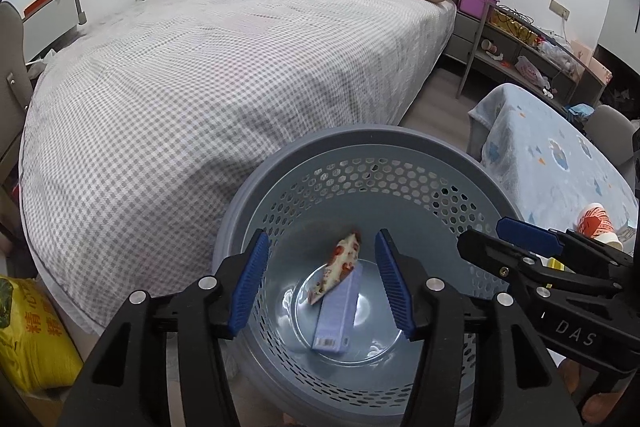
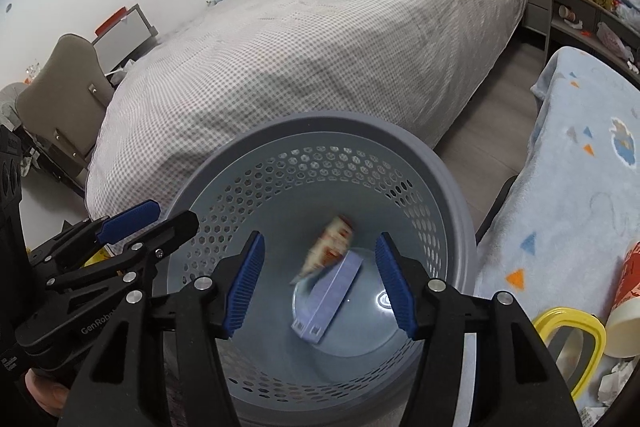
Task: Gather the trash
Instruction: 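Open both grippers to drop the wrapper and box into the basket, then move both open grippers back over the table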
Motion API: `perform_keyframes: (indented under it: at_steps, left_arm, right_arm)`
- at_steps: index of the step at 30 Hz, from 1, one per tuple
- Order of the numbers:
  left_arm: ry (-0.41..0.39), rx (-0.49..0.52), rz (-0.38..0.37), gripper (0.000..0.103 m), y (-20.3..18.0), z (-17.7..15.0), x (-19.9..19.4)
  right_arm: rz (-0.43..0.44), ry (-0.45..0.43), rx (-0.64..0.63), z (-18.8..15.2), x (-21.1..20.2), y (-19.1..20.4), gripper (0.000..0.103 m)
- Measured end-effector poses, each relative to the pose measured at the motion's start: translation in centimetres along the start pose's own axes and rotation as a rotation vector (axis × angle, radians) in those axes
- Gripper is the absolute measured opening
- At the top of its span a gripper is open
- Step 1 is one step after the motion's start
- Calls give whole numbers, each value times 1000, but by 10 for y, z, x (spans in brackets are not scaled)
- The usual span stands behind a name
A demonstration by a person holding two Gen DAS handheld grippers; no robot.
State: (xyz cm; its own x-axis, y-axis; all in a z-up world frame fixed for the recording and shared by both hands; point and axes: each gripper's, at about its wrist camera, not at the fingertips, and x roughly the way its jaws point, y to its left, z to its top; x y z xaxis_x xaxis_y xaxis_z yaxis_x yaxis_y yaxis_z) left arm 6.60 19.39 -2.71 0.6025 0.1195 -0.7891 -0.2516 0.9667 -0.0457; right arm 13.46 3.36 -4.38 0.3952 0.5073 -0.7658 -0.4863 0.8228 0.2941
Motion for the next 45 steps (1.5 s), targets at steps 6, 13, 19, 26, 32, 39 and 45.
perform_keyframes:
  at_steps: [6,13,19,26,32,39,45]
  left_arm:
    - [-7,-8,4,59,2,0,-4]
    - [-18,-16,4,64,4,0,-8]
    - [-32,-16,0,67,2,-2,-13]
    - [-54,-13,-10,68,-1,-5,-23]
    - [-69,-1,-13,70,-4,-10,-30]
    - [-70,26,-16,70,-15,-20,-39]
    - [-57,38,-38,70,-33,-34,-46]
  right_arm:
    - [-14,-15,2,-2,-4,-1,63]
    - [-22,-23,11,-5,-8,-3,69]
    - [-29,-32,18,-13,-17,-5,74]
    - [-51,-54,41,-27,-39,-13,83]
    - [-77,-77,51,-45,-65,-21,89]
    - [-134,-105,72,-71,-100,-37,94]
    - [-195,-123,88,-98,-131,-59,95]
